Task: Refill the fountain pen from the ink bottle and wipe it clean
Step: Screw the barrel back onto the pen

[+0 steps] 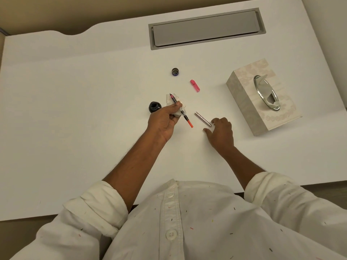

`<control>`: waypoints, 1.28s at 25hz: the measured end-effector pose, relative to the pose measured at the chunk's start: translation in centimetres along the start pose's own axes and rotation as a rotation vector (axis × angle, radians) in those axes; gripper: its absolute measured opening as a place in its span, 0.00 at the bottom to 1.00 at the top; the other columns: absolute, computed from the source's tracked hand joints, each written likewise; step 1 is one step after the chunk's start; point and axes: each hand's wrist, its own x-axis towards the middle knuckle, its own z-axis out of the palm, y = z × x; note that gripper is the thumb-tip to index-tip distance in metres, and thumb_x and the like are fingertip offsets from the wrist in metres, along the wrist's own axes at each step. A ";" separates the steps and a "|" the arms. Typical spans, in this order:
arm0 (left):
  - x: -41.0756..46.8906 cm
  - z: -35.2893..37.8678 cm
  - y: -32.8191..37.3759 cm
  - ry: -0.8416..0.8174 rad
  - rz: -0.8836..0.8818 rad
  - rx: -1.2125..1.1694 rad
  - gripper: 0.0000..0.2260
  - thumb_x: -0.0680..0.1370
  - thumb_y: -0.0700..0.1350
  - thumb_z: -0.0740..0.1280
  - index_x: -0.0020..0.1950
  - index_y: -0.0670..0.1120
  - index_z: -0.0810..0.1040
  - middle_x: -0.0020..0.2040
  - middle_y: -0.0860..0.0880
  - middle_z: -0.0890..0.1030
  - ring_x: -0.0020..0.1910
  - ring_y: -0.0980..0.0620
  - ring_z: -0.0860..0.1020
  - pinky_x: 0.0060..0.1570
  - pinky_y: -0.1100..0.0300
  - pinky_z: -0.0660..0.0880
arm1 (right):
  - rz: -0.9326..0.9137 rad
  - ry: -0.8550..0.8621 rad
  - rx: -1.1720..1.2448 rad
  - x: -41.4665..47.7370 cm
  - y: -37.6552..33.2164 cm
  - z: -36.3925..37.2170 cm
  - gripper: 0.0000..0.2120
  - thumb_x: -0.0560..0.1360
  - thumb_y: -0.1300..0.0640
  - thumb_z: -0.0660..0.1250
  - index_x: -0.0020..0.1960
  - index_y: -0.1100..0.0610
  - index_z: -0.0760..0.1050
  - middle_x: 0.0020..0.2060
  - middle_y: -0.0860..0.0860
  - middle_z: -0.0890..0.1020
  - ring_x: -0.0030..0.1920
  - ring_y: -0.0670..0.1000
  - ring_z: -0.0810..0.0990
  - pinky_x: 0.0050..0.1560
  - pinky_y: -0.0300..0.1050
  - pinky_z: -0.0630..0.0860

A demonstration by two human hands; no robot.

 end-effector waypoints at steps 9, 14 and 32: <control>-1.1 0.5 0.2 -0.002 0.037 0.008 0.07 0.72 0.29 0.67 0.48 0.36 0.78 0.44 0.44 0.81 0.45 0.48 0.79 0.63 0.48 0.73 | 0.006 0.120 0.162 1.1 0.2 0.7 0.04 0.77 0.63 0.62 0.47 0.64 0.73 0.46 0.59 0.77 0.48 0.59 0.75 0.44 0.47 0.71; -1.4 1.0 1.0 0.001 0.072 -0.027 0.06 0.72 0.29 0.67 0.46 0.37 0.78 0.42 0.44 0.79 0.42 0.49 0.79 0.62 0.49 0.73 | 0.168 0.195 0.696 -3.5 -1.1 -2.0 0.03 0.72 0.60 0.70 0.41 0.57 0.77 0.36 0.52 0.85 0.37 0.47 0.84 0.38 0.26 0.74; -2.8 2.3 1.1 0.004 0.110 -0.115 0.05 0.73 0.28 0.66 0.41 0.37 0.77 0.35 0.45 0.80 0.31 0.53 0.80 0.56 0.53 0.77 | 0.012 0.208 0.965 -10.3 -3.4 -5.8 0.05 0.71 0.64 0.73 0.42 0.56 0.78 0.35 0.49 0.84 0.38 0.48 0.84 0.41 0.37 0.80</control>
